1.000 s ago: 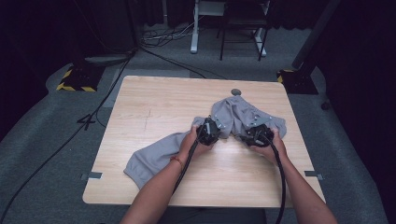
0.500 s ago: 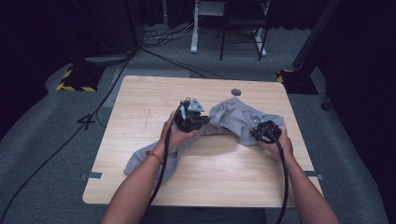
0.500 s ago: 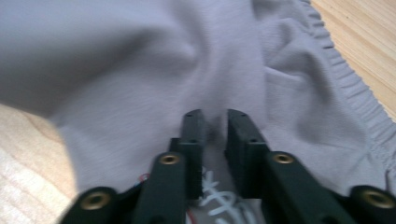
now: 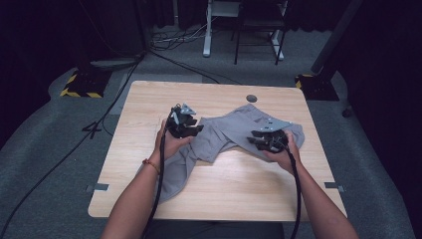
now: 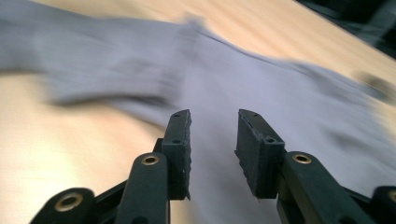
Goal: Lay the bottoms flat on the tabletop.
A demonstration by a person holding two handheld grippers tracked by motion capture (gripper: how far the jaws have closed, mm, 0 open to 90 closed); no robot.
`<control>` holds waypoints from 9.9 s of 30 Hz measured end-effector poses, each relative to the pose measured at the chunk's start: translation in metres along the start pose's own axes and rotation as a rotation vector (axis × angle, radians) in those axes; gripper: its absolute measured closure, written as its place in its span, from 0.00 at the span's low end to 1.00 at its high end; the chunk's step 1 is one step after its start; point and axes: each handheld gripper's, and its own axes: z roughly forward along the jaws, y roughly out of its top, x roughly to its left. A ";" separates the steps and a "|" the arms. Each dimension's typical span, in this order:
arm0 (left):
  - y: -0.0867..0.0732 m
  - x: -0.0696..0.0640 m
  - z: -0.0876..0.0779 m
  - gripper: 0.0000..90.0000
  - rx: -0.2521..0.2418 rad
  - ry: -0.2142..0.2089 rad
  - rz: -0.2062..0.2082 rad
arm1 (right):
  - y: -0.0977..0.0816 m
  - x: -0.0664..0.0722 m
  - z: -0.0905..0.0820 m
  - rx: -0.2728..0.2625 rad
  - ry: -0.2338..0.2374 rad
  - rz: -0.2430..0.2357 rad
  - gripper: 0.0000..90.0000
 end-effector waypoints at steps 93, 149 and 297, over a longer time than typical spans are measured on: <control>-0.059 0.009 -0.006 0.58 0.174 0.130 0.012 | -0.066 0.078 -0.068 0.470 0.199 -0.078 0.56; -0.002 -0.005 0.063 0.51 0.197 0.095 0.029 | -0.068 -0.052 -0.051 0.241 -0.234 0.252 0.42; -0.095 -0.138 -0.016 0.48 0.217 -0.443 0.377 | -0.038 -0.115 0.046 0.344 -0.485 0.262 0.64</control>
